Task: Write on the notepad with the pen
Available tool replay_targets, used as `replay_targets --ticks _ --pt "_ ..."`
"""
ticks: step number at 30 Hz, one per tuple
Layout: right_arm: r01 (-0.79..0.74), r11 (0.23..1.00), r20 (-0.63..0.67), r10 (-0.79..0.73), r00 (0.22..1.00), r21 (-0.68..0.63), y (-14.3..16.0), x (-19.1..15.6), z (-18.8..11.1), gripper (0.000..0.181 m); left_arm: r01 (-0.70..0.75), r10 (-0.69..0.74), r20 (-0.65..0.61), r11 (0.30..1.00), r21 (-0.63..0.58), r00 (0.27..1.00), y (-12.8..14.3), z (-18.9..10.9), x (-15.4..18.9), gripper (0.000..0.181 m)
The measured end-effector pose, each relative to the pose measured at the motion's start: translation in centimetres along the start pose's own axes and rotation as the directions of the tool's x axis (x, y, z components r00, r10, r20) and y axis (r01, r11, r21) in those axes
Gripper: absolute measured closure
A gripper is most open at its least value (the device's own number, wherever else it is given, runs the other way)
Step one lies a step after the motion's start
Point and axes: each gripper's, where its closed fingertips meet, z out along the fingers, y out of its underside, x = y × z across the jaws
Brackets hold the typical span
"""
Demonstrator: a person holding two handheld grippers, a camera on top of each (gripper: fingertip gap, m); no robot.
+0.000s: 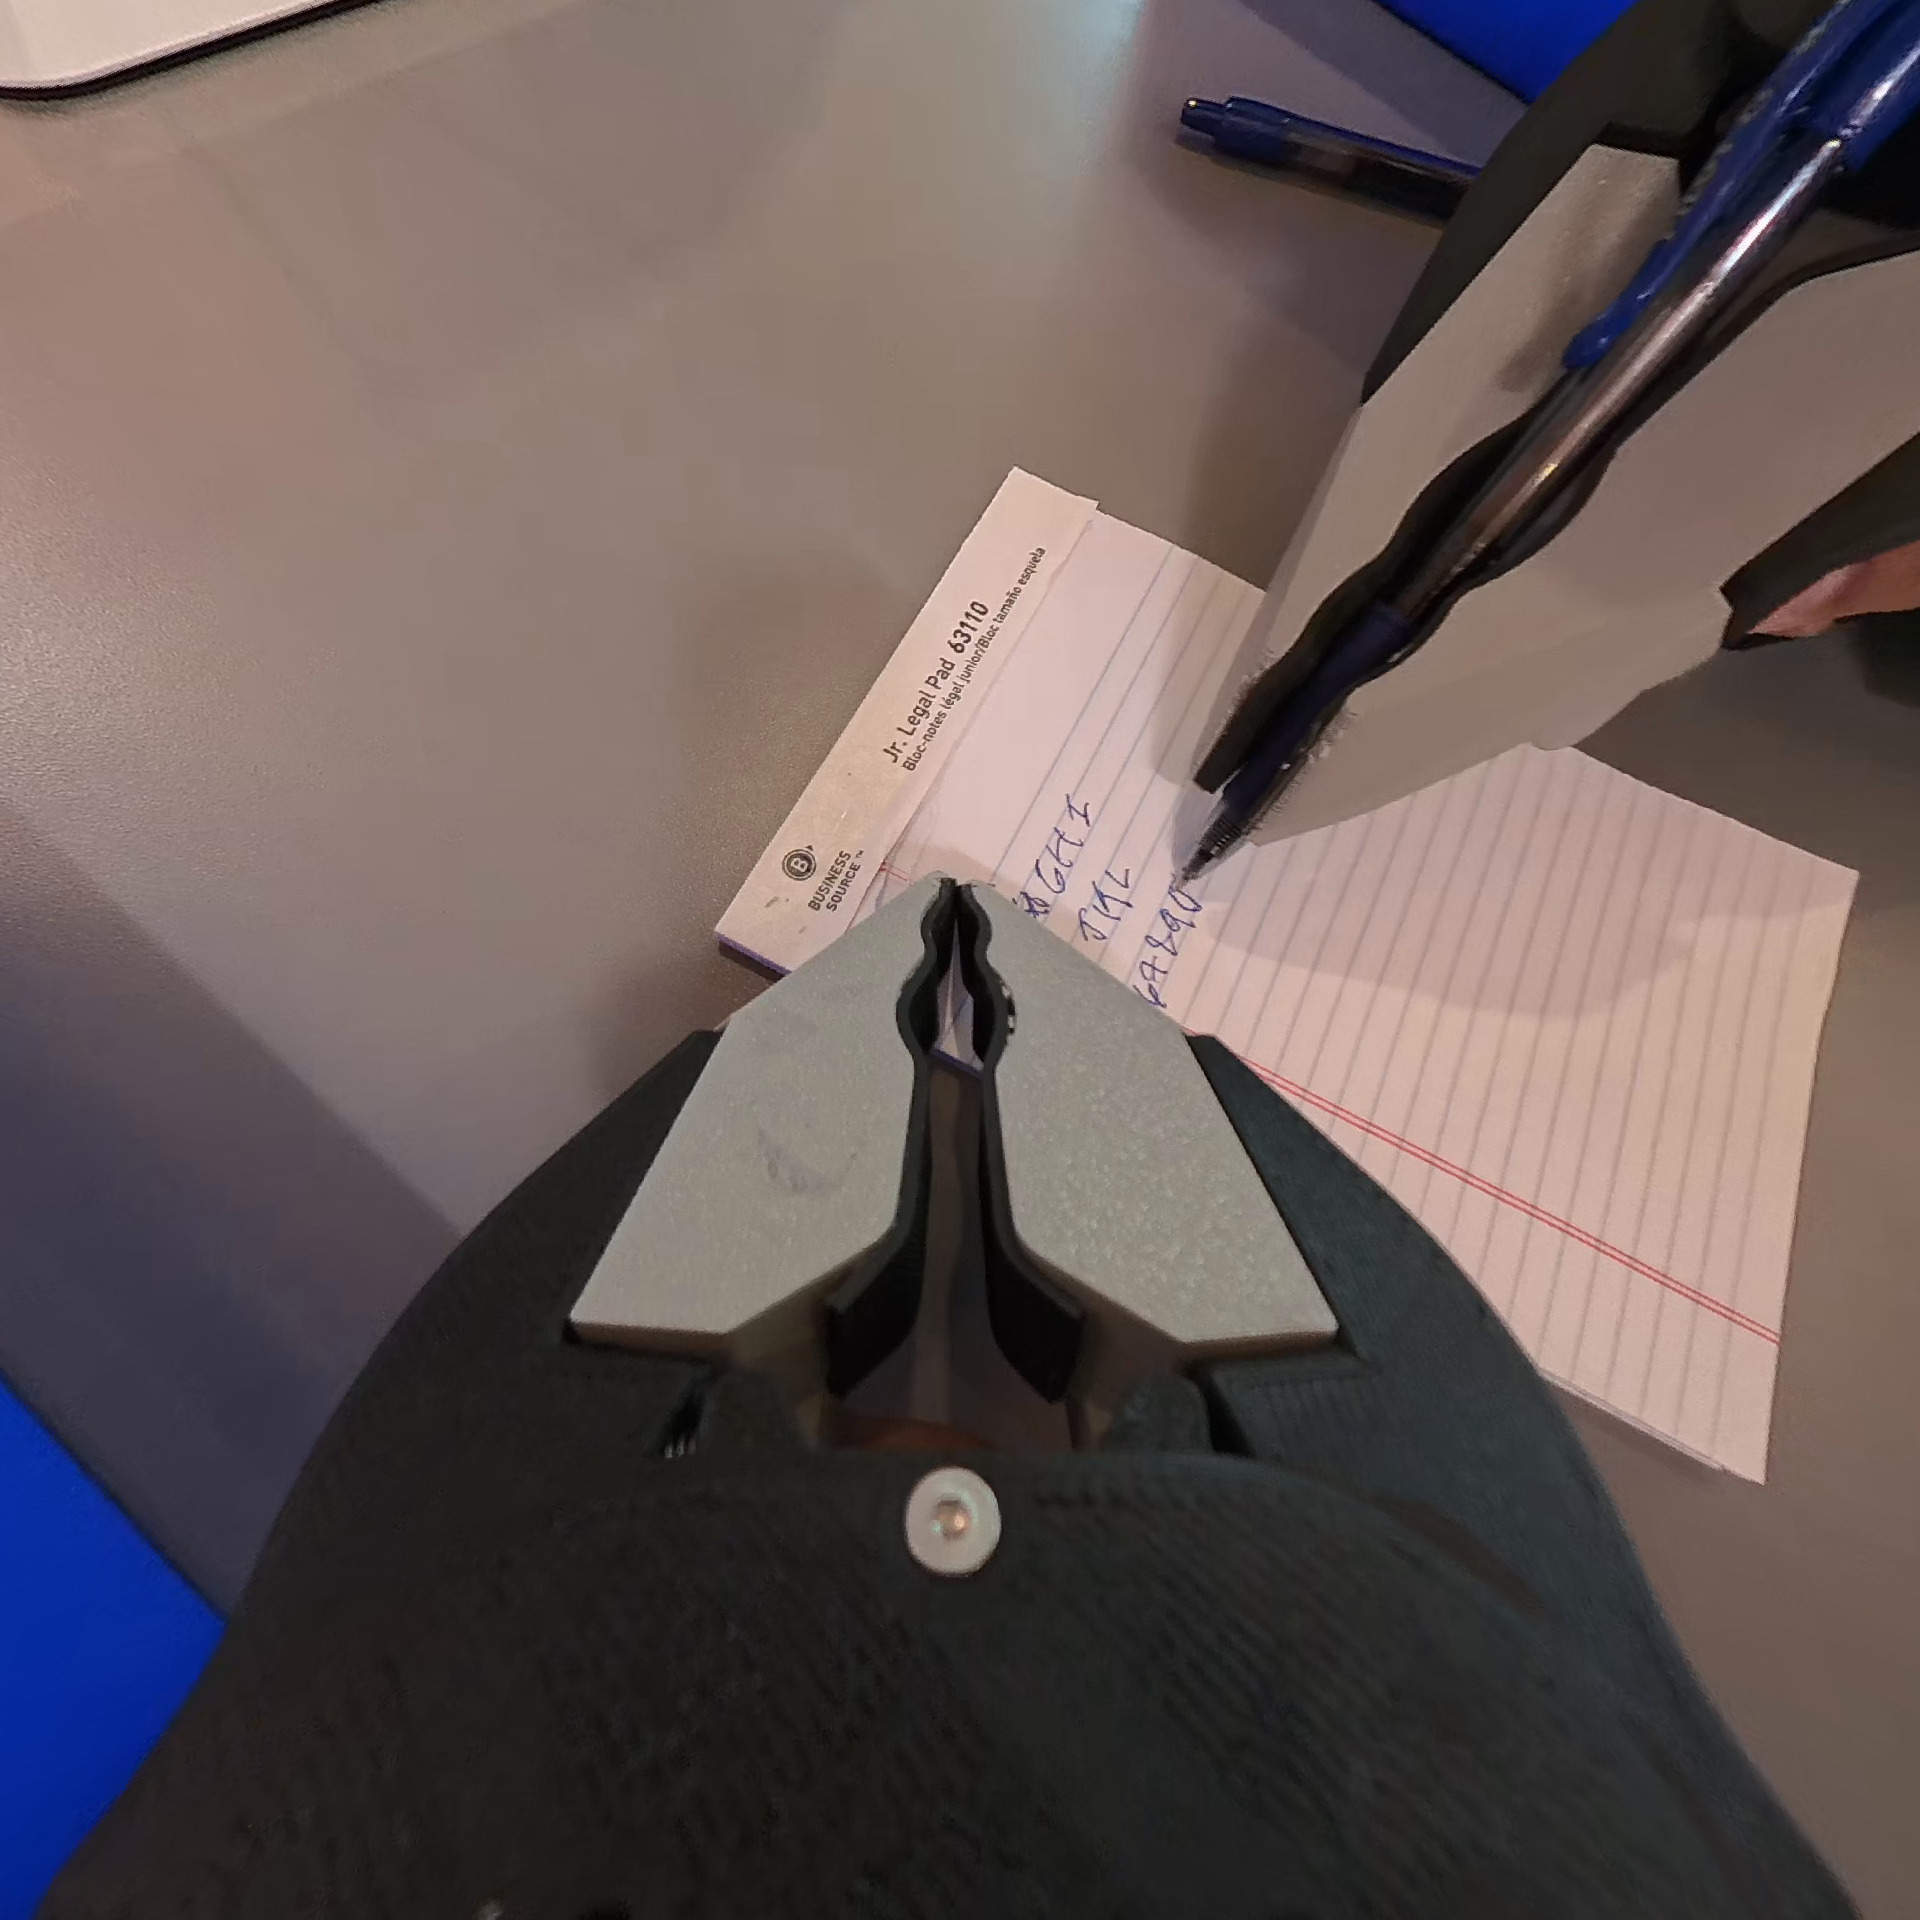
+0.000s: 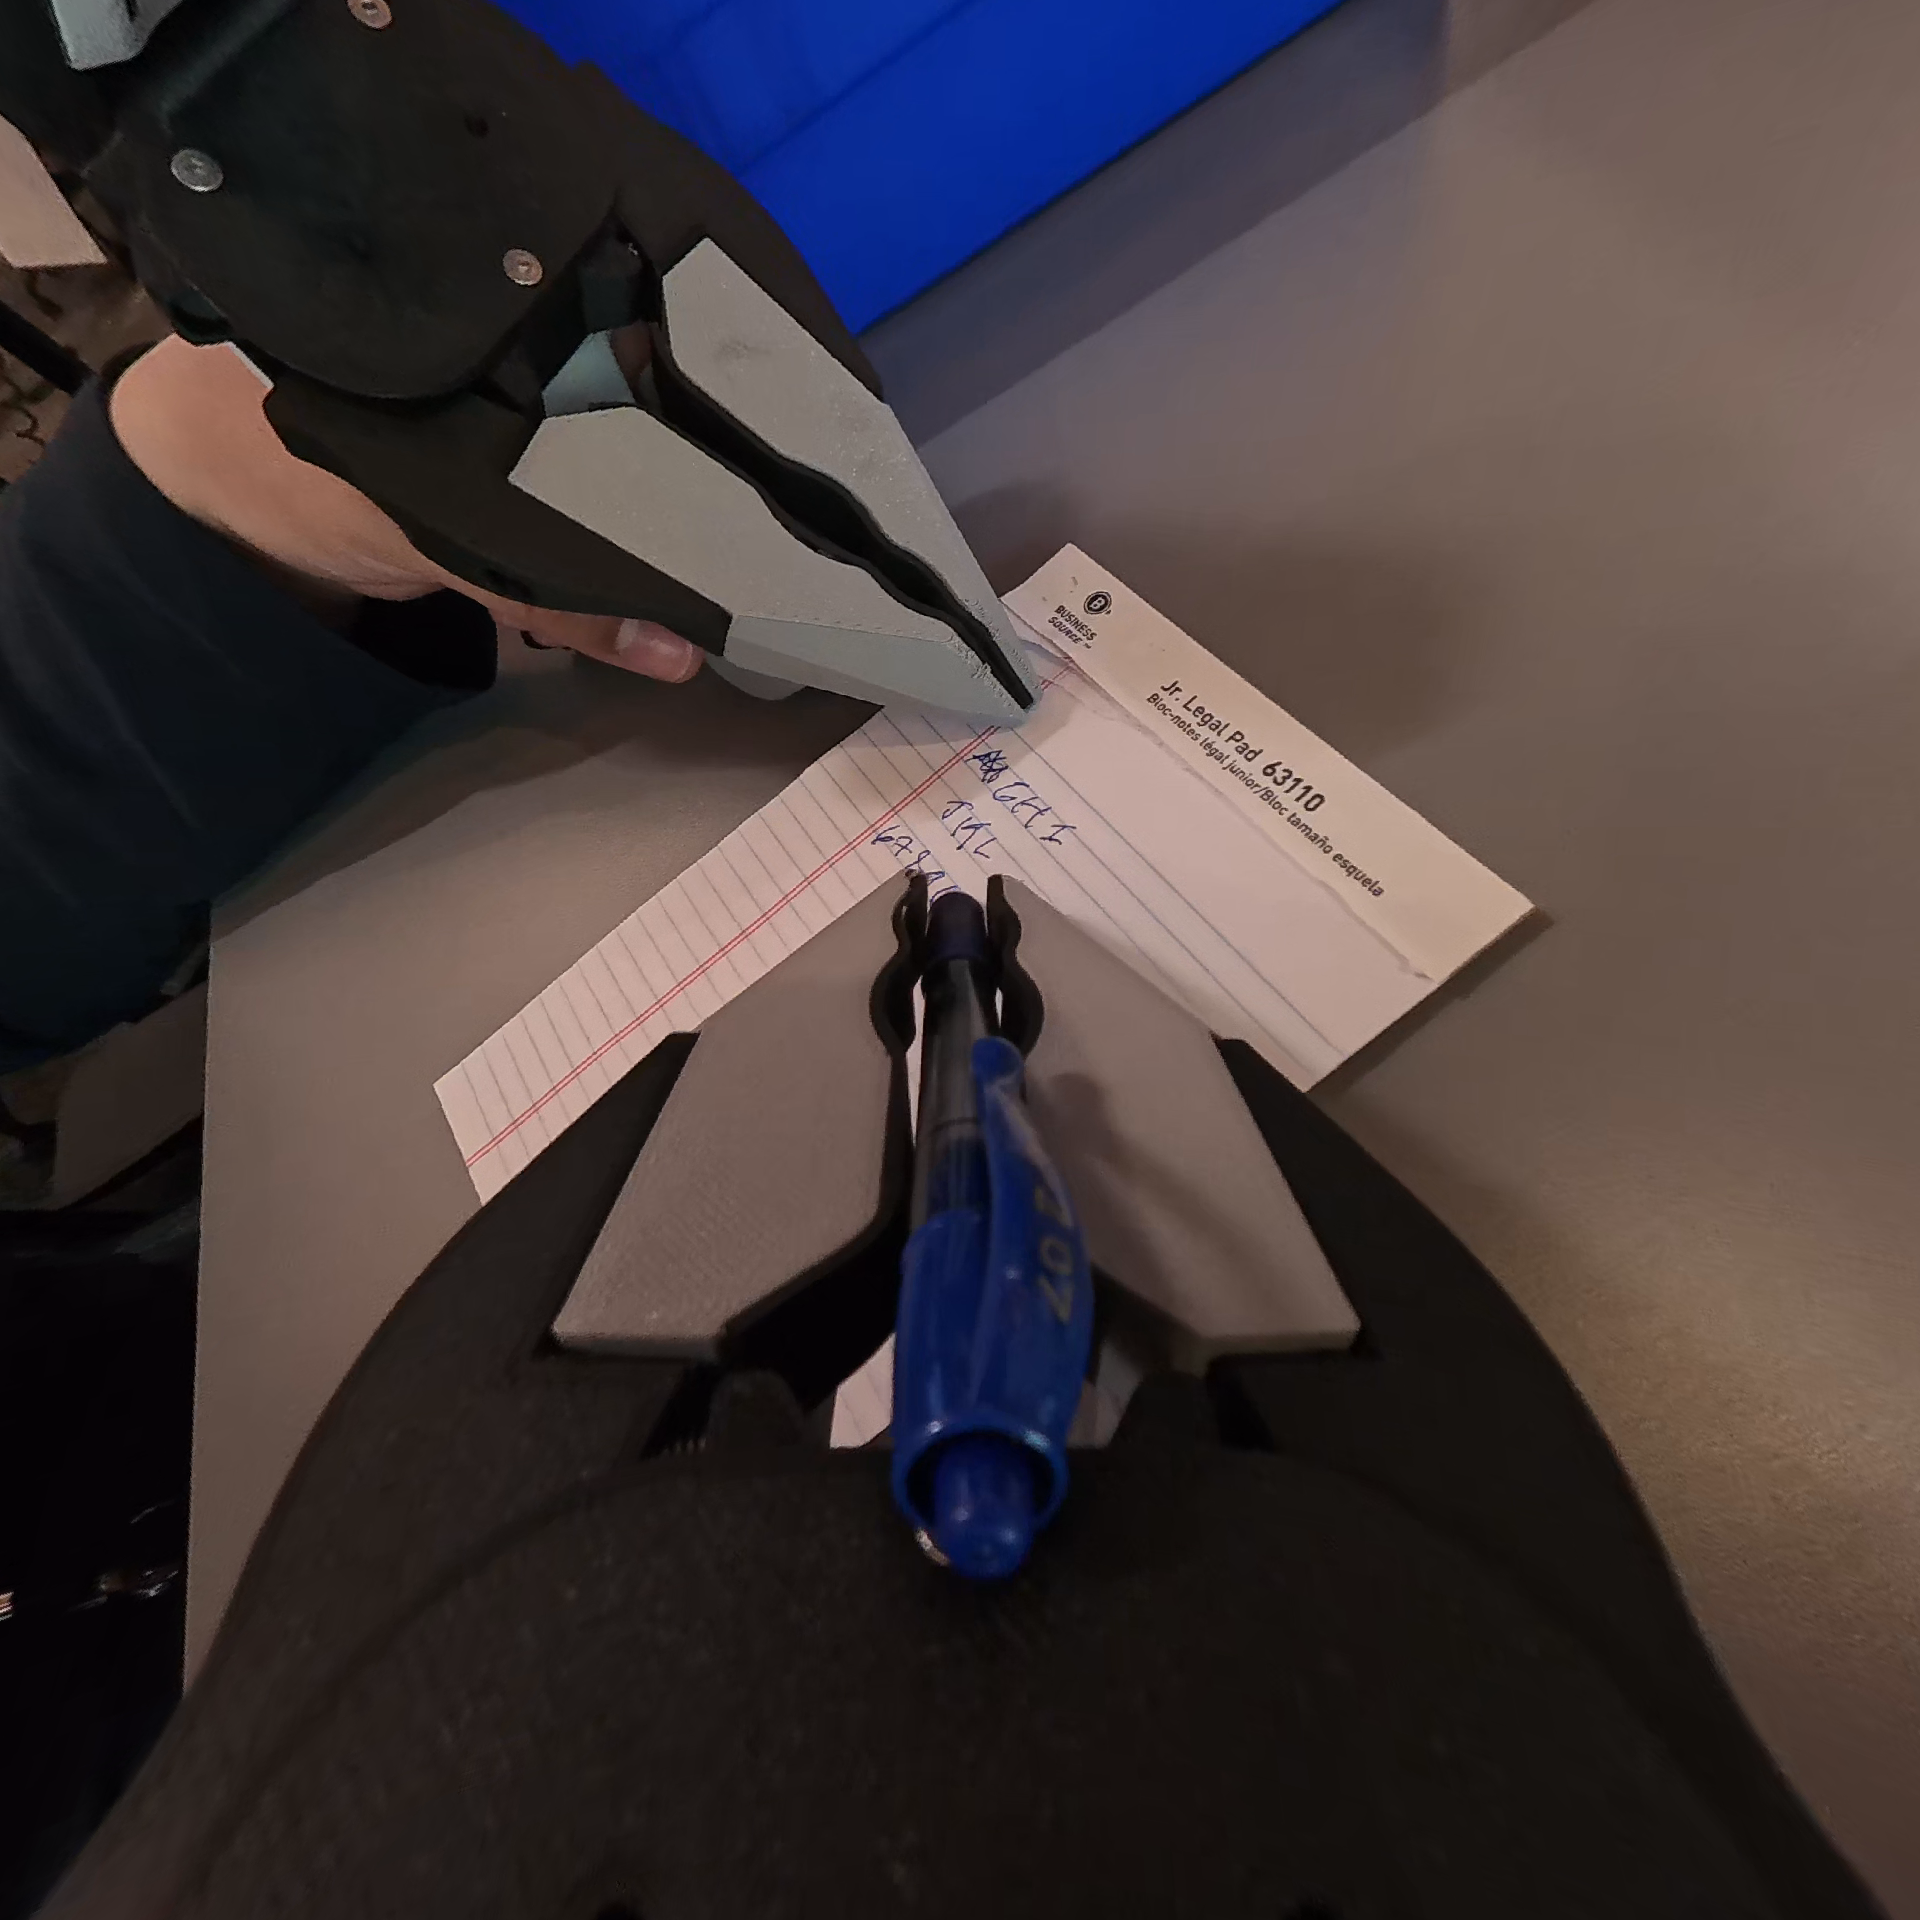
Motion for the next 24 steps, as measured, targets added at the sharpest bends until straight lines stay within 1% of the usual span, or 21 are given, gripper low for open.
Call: replay_targets --ticks 11,13,17,20,22,24 --pt "-0.014 1.000 0.014 0.014 1.000 0.020 -0.2 -0.1 0.0 0.173 0.002 -0.002 -0.002 1.000 0.000 1.000 0.0 0.0 0.0 0.181" --pt "-0.028 0.998 0.025 0.026 0.999 0.059 -0.7 -0.1 -0.3 0.173 0.002 -0.002 0.000 1.000 0.000 1.000 0.0 0.0 0.0 0.181" --pt "-0.055 0.979 0.018 0.053 0.998 0.195 -2.6 0.5 -2.1 0.173 0.002 -0.002 -0.009 1.000 0.001 1.000 -0.1 -0.1 0.1 0.181" --pt "-0.078 0.957 -0.002 0.082 0.997 0.280 -3.6 1.5 -3.6 0.173 0.005 -0.004 -0.050 1.000 0.005 0.999 -0.2 -0.1 0.8 0.171" --pt "-0.101 0.942 0.012 0.102 0.995 0.321 -4.0 1.8 -4.4 0.173 0.020 -0.019 -0.095 1.000 0.009 0.995 -0.3 -0.2 1.4 0.159" --pt "-0.124 0.928 0.039 0.118 0.992 0.350 -4.3 1.8 -5.1 0.173 0.035 -0.029 -0.132 0.998 0.046 0.991 -1.0 -0.6 1.9 0.153"
